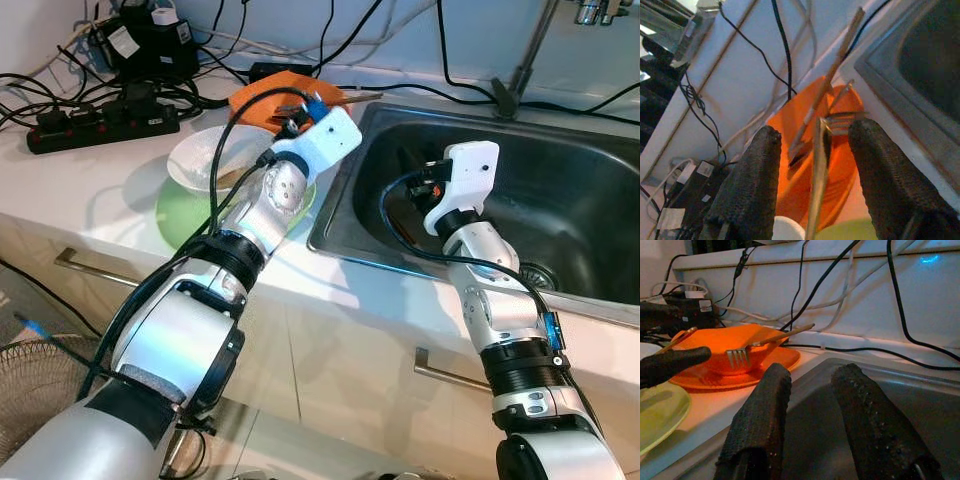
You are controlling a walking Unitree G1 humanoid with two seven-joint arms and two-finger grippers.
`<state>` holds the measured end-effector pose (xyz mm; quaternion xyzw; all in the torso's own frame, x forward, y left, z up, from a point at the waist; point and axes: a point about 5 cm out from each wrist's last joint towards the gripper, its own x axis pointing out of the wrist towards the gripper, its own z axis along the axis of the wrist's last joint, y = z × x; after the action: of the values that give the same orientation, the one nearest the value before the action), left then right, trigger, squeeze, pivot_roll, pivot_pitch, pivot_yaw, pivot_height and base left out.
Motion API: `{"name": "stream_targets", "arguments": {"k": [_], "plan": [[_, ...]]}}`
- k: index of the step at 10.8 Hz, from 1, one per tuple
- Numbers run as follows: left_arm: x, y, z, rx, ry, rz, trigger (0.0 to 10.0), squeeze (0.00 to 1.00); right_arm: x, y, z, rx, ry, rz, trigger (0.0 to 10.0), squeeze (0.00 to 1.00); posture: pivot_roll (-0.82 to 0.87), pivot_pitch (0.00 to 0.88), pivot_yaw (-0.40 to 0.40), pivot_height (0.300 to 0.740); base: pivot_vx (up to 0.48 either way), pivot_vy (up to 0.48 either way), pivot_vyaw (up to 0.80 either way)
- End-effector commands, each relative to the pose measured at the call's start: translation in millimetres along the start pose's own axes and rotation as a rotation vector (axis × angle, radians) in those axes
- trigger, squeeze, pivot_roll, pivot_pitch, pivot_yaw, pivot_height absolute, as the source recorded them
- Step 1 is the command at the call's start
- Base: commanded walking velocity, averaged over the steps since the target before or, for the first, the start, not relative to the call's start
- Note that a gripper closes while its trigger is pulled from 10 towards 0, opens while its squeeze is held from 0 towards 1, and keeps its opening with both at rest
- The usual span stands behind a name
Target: Kitchen organization
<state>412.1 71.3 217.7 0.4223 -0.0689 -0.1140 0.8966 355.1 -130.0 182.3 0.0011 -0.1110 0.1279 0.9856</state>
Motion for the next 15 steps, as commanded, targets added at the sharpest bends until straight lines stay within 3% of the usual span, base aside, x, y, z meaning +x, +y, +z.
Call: {"name": "stream_targets", "arguments": {"k": [1,6,7,8,9,15], "plan": [[2.4,7.7,5,0.030,-0.002,0.021,10.0,0.00,-0.2,-1.0,4,0.013,-0.011,-0.009,10.0,0.00,0.02,0.013,0.016,0.740,0.000,0.000,0.00],[2.9,10.5,-4,0.099,0.062,0.038,10.0,0.00,-0.5,-1.2,3,0.016,-0.009,-0.014,10.0,0.00,0.02,0.012,0.020,0.740,0.000,0.000,0.00],[2.7,10.5,-6,0.105,0.071,0.038,9.5,0.00,-0.7,-1.2,3,0.016,-0.011,-0.018,10.0,0.00,0.02,0.013,0.020,0.740,0.000,0.000,0.00],[2.5,10.5,-6,0.102,0.071,0.043,0.6,0.00,-0.8,-1.4,3,0.017,-0.011,-0.019,10.0,0.00,0.01,0.013,0.020,0.740,0.000,0.000,0.00],[2.4,10.4,-6,0.099,0.070,0.048,0.0,0.00,-0.9,-1.6,3,0.017,-0.011,-0.020,10.0,0.00,0.02,0.013,0.020,0.740,0.000,0.000,0.00],[2.1,7.0,-7,0.093,0.065,0.038,0.0,0.00,-2.0,-3.6,1,0.018,-0.007,-0.032,10.0,0.00,0.01,0.013,0.022,0.740,0.000,0.000,0.00]]}}
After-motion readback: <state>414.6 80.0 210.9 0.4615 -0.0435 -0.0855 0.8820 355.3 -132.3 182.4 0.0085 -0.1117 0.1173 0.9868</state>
